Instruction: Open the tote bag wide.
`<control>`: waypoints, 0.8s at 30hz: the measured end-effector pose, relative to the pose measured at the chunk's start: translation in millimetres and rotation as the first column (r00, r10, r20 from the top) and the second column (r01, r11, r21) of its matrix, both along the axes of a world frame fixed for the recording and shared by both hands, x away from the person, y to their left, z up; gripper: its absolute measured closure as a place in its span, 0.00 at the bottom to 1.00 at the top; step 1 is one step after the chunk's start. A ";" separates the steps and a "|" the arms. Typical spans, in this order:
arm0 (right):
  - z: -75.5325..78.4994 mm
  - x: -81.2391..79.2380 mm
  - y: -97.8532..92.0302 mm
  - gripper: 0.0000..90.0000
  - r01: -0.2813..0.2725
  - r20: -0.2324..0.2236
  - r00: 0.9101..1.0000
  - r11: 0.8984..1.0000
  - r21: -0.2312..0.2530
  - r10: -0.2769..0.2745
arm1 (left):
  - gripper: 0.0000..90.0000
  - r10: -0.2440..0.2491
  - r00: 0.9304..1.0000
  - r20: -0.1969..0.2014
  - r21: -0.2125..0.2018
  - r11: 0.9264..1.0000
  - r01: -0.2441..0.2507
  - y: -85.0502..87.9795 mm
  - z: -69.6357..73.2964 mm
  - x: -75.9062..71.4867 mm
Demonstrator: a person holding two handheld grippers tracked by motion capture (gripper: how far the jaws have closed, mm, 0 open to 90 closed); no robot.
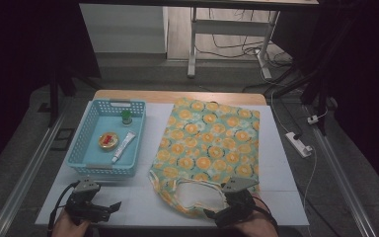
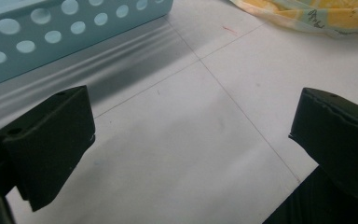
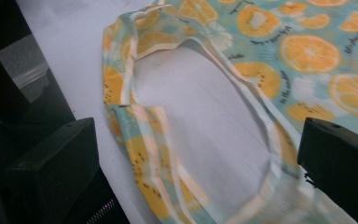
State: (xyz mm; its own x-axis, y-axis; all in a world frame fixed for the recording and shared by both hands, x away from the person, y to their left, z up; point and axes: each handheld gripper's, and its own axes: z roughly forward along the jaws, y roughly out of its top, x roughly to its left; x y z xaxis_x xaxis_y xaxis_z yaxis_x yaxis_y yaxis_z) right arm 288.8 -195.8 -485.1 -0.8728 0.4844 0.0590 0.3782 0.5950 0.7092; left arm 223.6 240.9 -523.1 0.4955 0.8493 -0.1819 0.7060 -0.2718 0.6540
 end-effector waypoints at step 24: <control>-10.5 -2.4 29.0 0.77 -0.179 -0.049 0.983 0.976 -0.123 0.174 | 0.00 -0.014 1.000 0.000 0.008 1.000 0.014 -1.2 0.1 0.0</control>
State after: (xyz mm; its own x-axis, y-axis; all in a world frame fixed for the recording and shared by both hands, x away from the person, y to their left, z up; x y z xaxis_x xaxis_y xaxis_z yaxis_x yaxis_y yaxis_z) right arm 286.4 -166.8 -495.6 -0.9436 0.3284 0.0418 0.2840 0.7384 0.6116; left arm 223.6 239.7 -523.0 0.5073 0.8437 -0.1755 0.7020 -0.2866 0.6520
